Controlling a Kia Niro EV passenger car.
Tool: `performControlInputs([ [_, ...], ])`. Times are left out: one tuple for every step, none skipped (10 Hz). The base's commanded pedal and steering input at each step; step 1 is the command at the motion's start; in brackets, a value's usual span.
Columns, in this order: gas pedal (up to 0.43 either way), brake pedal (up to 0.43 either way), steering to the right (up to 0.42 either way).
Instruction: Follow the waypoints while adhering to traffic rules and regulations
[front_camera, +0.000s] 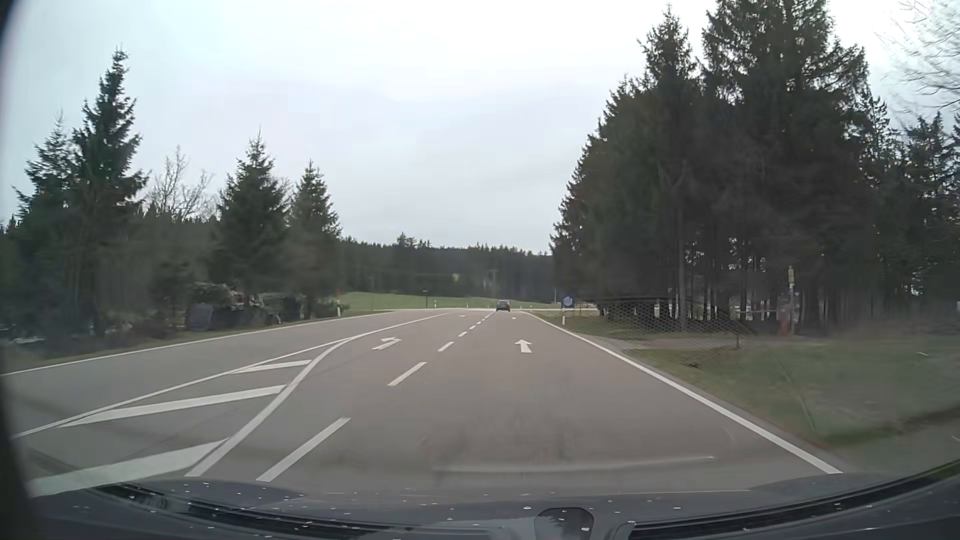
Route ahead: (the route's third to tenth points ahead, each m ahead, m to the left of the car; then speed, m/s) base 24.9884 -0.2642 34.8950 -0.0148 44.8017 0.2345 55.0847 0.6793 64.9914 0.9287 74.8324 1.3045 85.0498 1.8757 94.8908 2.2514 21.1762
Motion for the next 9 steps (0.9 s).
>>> performControlInputs([
  [0.130,0.000,-0.005],
  [0.130,0.000,-0.004],
  [0.130,0.000,-0.004],
  [0.130,0.000,-0.004],
  [0.130,0.000,-0.004],
  [0.130,0.000,-0.003],
  [0.130,0.000,-0.001],
  [0.130,0.000,0.000],
  [0.130,0.000,0.000],
])
